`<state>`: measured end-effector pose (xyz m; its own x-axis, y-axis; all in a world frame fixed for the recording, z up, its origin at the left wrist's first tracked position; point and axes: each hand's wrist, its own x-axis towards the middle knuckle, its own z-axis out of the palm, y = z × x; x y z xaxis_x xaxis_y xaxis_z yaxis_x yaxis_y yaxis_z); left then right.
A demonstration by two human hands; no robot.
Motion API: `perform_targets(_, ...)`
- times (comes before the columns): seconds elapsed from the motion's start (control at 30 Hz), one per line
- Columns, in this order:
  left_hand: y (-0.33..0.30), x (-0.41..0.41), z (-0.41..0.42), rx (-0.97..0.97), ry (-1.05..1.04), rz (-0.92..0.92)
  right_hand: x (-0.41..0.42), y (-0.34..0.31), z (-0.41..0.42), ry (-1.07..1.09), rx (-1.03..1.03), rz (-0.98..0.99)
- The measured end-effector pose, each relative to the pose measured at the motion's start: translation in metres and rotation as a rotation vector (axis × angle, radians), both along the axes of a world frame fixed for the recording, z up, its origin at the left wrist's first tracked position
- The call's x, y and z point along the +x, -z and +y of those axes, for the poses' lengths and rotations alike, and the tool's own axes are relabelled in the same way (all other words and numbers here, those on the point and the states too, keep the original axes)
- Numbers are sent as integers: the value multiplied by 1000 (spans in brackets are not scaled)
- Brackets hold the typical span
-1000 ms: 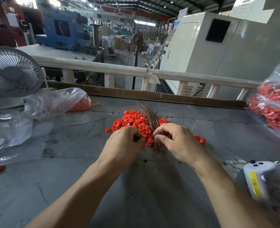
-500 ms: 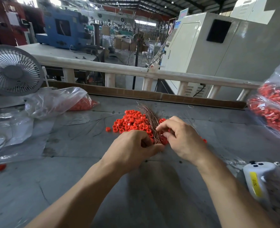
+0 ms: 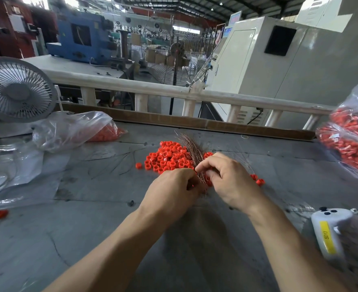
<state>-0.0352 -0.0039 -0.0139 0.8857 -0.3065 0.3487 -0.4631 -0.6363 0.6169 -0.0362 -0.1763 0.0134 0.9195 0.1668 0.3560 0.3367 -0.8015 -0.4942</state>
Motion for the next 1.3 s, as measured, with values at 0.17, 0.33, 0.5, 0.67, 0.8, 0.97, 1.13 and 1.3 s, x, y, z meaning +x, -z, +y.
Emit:
perform_targets(0.17,-2,2,3,-68,-51,-30,-1,1,-3,-39,44,-6)
perform_targets(0.33,-14,2,10,-262,-133,-46,-1,1,-1,-145,146,11)
perform_targets(0.5,-26,3,20,-511,-131,93,-1,1,-3,-130,356,-82)
perform_targets(0.67,-19,16,39,-141,-418,70,-4,-9,3,-158,815,-263)
perform_targets(0.8,-12,18,45,45,-472,97,-7,-17,4,-99,1002,-358)
perform_targets(0.97,-5,19,41,70,-420,23,-3,-18,-3,69,1180,-288)
perform_targets(1.13,4,21,38,86,-369,-12,2,-16,-10,149,1384,-49)
perform_targets(1.3,4,21,34,129,-342,3,4,-13,-7,130,1376,74)
